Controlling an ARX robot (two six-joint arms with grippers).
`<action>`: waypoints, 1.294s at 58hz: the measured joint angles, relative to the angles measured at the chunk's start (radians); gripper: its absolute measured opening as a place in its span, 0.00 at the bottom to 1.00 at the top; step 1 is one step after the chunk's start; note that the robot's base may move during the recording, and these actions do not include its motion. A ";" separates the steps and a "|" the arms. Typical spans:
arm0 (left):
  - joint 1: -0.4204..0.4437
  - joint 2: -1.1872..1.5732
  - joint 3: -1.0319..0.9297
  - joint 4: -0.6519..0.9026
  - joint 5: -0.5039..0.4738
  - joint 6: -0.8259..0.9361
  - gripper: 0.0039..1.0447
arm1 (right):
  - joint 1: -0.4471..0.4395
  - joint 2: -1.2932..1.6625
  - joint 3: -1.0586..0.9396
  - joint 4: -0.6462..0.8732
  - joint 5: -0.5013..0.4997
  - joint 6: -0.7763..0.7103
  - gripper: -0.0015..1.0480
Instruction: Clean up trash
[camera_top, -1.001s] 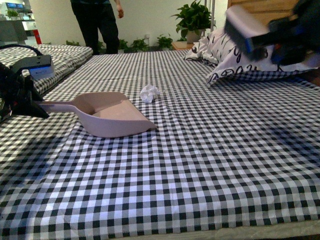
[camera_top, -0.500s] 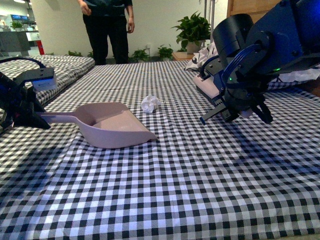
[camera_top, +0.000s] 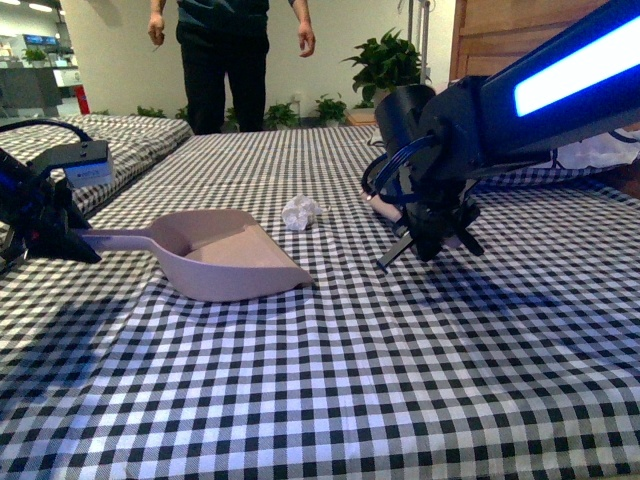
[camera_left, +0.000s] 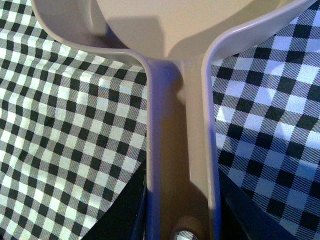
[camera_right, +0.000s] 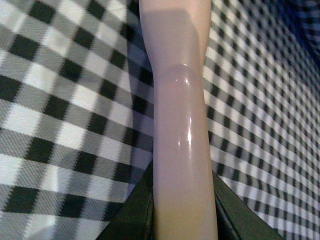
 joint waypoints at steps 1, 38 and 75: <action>0.000 0.000 0.000 0.000 0.000 0.000 0.26 | 0.003 0.005 0.011 -0.009 -0.003 0.000 0.19; 0.000 0.000 0.000 0.000 0.000 0.003 0.26 | 0.080 -0.268 -0.184 -0.064 -0.573 0.011 0.19; 0.002 -0.015 -0.053 0.114 0.035 -0.061 0.26 | -0.447 -0.689 -0.637 0.205 -0.493 0.149 0.19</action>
